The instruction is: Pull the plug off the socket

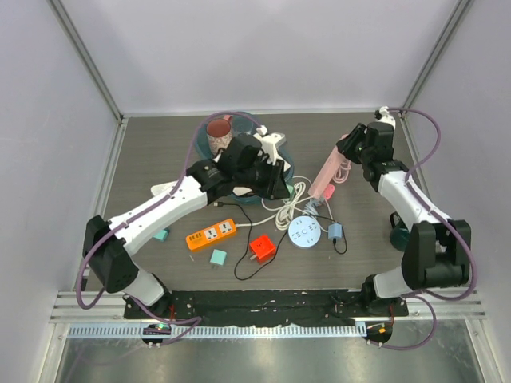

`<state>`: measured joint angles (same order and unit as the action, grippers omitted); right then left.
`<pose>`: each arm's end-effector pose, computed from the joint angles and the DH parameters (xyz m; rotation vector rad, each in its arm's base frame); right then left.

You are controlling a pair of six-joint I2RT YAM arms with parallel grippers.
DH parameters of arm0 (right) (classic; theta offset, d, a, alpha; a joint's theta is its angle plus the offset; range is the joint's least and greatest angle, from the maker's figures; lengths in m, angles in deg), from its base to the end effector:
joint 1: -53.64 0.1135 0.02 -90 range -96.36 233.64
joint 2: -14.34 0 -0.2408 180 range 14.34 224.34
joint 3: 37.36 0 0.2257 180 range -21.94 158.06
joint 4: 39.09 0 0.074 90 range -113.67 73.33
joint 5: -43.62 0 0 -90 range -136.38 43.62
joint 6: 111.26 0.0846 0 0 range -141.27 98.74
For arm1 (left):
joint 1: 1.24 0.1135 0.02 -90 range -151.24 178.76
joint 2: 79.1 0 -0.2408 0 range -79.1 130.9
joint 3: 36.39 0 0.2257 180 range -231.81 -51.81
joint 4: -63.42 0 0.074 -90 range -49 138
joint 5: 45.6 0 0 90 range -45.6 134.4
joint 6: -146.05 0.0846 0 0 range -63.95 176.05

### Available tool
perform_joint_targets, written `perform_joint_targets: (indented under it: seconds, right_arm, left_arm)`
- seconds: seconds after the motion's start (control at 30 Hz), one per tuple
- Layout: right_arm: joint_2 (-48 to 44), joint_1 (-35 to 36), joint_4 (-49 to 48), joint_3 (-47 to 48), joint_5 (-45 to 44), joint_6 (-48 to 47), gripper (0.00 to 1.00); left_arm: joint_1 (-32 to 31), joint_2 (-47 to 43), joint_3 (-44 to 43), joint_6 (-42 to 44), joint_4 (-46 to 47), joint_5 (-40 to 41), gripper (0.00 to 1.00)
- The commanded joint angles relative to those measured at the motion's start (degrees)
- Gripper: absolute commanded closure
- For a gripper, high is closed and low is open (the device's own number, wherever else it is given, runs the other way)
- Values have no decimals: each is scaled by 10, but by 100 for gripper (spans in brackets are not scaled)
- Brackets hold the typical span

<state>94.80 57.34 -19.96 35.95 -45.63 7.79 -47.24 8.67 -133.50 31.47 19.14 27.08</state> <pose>0.3454 0.0234 0.2527 0.4416 2.0015 0.3720 0.2321 -0.2766 0.3021 0.6153 2.2569 -0.9921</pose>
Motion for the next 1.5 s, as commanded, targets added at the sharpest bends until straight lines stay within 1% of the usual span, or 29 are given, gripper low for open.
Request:
perform_joint_targets:
  seconds: [0.0,0.13,0.17,0.27,0.43,0.47,0.53,0.6,0.63,0.67,0.7,0.73,0.77,0.8,0.87,1.0,1.03,1.1,1.13,1.17,1.23,1.27,1.33,1.37,1.43,1.47]
  right_arm:
    - [65,-14,-105,45,-32,69,99]
    - [125,-30,-150,55,-20,133,99]
    - [138,-51,-179,55,-15,163,99]
    - [188,-58,-233,59,10,205,98]
    - [274,-64,-247,112,49,239,95]
    - [298,-66,-251,118,57,245,93]
    - [315,-67,-256,133,77,255,90]
    - [328,-68,-254,142,85,255,77]
    - [330,-68,-251,147,88,253,68]
    - [332,-69,-242,151,98,253,53]
    - [330,-70,-237,155,107,253,47]
    - [327,-74,-237,161,118,250,30]
    - [324,-75,-230,165,141,246,20]
    - [309,-77,-219,170,149,240,16]
    - [289,-79,-186,181,165,214,13]
    - [224,-90,-142,175,177,181,12]
    - [195,-92,-125,182,176,171,11]
    - [160,-93,-52,194,165,125,10]
    - [123,-93,-21,208,160,109,10]
    - [98,-93,30,214,157,97,10]
    - [55,-93,72,224,150,65,10]
    - [9,-93,110,227,144,57,10]
    - [-37,-93,143,234,122,31,10]
    - [-76,-93,161,231,116,25,10]
    - [-120,-93,167,216,100,20,9]
    - [-135,-93,165,210,97,25,9]
  left_arm:
    - [-30,-8,21,-29,66,40,100]
    - [-44,-13,36,-35,85,48,100]
    - [-47,-15,39,-40,92,48,100]
    - [-60,-20,59,-53,119,47,100]
    - [-93,-13,78,-62,145,63,100]
    - [-100,-11,79,-63,151,65,100]
    - [-103,-8,80,-68,156,70,100]
    - [-110,-3,79,-70,161,72,100]
    - [-110,-1,77,-69,162,80,100]
    - [-114,2,75,-69,161,83,100]
    - [-115,6,71,-69,161,83,100]
    - [-116,11,67,-68,162,84,100]
    - [-118,14,65,-68,161,84,100]
    - [-118,16,59,-67,161,84,100]
    - [-121,27,48,-67,162,84,100]
    - [-127,48,23,-66,165,92,100]
    - [-129,53,19,-66,167,94,100]
    - [-135,71,3,-69,174,98,100]
    - [-137,79,-2,-71,181,102,100]
    - [-139,95,-13,-76,187,106,100]
    - [-139,114,-24,-90,207,106,100]
    - [-139,135,-38,-96,212,106,100]
    - [-139,159,-57,-109,224,101,100]
    - [-139,172,-78,-115,228,99,100]
    - [-139,222,-101,-122,234,88,100]
    - [-139,242,-131,-125,232,84,100]
